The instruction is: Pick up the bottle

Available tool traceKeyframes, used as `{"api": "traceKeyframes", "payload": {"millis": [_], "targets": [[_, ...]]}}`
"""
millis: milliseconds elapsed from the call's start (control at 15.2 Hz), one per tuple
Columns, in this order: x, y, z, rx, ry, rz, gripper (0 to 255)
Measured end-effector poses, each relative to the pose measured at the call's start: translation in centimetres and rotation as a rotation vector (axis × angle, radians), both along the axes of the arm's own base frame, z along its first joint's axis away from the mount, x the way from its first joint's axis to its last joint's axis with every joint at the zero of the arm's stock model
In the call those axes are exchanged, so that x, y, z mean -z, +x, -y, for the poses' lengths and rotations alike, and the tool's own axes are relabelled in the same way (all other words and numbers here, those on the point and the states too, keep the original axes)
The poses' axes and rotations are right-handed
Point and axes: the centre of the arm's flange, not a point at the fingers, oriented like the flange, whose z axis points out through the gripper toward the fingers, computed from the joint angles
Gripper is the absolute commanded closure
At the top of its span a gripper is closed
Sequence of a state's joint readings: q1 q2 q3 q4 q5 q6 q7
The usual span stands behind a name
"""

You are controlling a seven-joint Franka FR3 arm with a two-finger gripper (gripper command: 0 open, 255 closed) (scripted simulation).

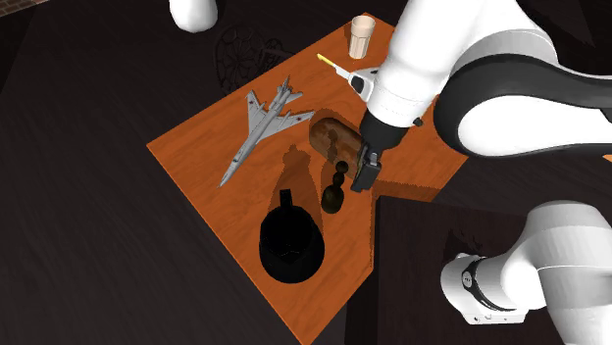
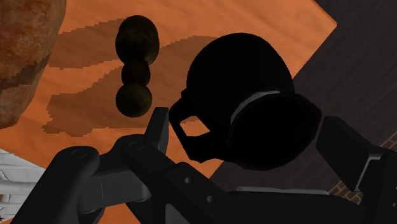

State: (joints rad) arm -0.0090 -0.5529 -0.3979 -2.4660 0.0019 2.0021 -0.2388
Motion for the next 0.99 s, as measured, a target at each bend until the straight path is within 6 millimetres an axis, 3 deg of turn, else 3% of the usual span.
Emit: {"api": "traceKeyframes", "payload": {"millis": [528, 990], "targets": [[7.5, 2.7, 7.0, -0.027, 0.042, 0.018, 0], [11.6, 2.8, 7.5, -0.031, 0.045, 0.02, 0]]}}
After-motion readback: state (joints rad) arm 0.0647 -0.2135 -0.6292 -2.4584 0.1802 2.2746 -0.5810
